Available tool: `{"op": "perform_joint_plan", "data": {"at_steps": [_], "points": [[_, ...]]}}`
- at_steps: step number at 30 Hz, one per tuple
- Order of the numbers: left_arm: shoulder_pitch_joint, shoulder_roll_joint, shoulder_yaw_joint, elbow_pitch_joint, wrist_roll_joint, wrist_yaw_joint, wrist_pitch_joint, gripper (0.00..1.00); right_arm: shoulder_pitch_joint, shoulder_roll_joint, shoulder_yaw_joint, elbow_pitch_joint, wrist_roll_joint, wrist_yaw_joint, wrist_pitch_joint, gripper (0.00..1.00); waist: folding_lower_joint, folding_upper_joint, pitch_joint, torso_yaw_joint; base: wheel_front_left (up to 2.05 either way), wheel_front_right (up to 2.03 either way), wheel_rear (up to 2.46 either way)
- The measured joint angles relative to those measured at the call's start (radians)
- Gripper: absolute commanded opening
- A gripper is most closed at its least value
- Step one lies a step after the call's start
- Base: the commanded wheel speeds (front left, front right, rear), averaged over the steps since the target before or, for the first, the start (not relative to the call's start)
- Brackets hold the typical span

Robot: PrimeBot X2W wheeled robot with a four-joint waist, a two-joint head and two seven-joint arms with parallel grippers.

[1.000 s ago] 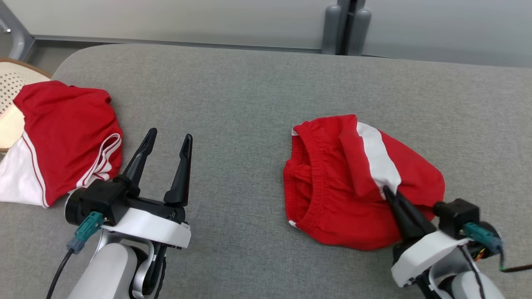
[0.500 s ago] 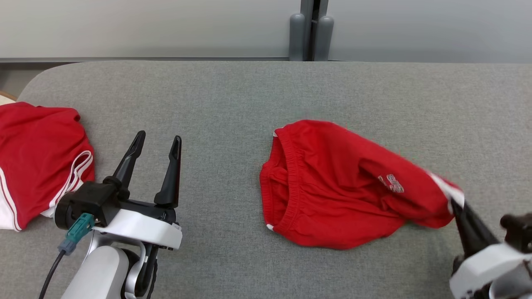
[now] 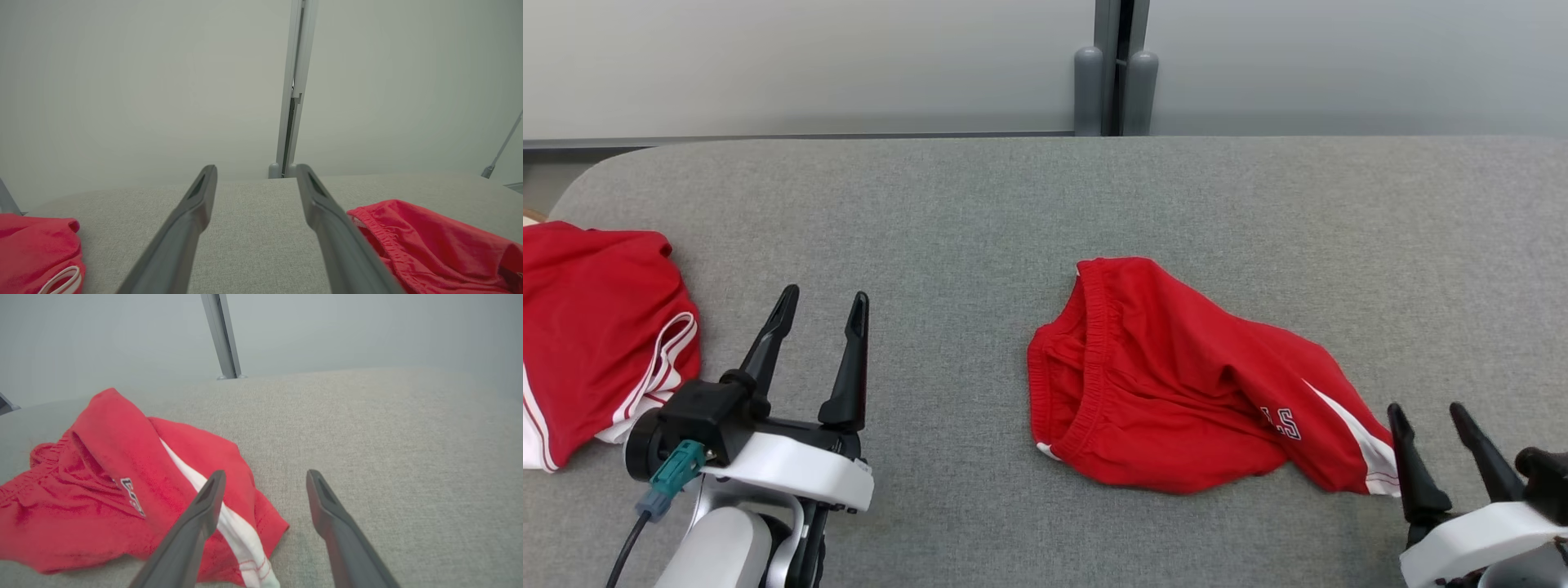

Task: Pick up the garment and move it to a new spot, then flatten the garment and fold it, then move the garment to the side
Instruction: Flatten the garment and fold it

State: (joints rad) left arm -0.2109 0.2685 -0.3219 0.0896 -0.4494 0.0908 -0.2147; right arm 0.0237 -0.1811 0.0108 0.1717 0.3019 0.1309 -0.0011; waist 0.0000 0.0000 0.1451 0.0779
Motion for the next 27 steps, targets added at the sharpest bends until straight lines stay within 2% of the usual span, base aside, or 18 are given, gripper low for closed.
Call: {"op": "perform_joint_plan", "data": {"at_steps": [5, 11, 27], "points": [[0.036, 0.008, 0.007, -0.001, -0.007, 0.016, 0.003, 1.0, -0.018, -0.006, -0.032, -0.112, -0.008, 0.0, -0.027, 1.0, 0.0, 0.0, -0.03, -0.012, 0.0, 0.0, 0.0], [0.09, 0.023, 0.007, 0.0, -0.015, 0.026, 0.013, 1.0, -0.021, -0.008, -0.03, -0.217, -0.033, 0.0, 0.009, 1.0, 0.0, 0.0, -0.073, -0.026, 0.0, 0.0, 0.0], [0.117, 0.034, -0.008, -0.006, -0.019, 0.04, 0.034, 1.0, 0.019, 0.011, -0.033, -0.26, -0.047, 0.0, 0.051, 1.0, 0.0, 0.0, -0.086, -0.036, 0.0, 0.0, 0.0]]}}
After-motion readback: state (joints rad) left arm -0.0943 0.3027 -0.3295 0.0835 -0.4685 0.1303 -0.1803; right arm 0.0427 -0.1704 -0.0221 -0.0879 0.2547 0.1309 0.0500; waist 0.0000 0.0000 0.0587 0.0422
